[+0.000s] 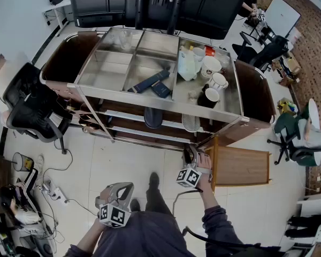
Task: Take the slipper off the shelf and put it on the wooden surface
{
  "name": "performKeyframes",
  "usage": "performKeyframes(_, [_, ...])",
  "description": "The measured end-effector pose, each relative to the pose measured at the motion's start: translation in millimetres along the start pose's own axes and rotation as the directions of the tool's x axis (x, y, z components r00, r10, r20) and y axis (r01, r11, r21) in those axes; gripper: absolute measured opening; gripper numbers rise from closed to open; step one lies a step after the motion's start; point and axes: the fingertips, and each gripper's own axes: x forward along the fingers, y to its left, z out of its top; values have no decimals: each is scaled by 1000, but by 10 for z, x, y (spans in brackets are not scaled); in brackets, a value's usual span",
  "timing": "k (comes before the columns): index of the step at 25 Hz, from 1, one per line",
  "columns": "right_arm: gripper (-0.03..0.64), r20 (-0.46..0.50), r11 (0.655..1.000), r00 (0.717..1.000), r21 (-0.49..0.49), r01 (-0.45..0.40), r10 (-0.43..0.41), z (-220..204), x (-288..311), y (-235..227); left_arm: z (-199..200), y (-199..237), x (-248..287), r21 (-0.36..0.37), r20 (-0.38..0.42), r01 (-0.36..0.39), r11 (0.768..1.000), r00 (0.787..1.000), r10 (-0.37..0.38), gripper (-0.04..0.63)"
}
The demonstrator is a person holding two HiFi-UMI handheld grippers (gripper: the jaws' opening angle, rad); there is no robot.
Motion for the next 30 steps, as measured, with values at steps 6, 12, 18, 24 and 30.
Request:
performKeyframes(6, [172, -28, 977, 998, -204, -55, 50, -465, 1283, -343, 306, 559, 801, -49, -36, -41, 998, 999, 40, 14])
performKeyframes(12, [176, -23, 945, 993, -304, -119, 118, -602, 1824, -221, 560, 760, 1282, -106, -58, -63, 992, 997, 57, 14])
performKeyframes(18, [125, 4, 950, 989, -280, -139, 146, -563, 1810, -317, 688, 731, 1508, -119, -69, -59, 991, 996, 51, 14])
performKeyframes(24, [40, 115, 971, 993, -238, -6, 35, -390, 1234, -648, 752, 510, 1480, -103, -36, -67, 992, 997, 64, 14])
performKeyframes(30, [37, 199, 974, 979, -207, 95, -53, -410, 137, -693, 829, -157, 1146, -65, 39, -92, 994, 995, 95, 14])
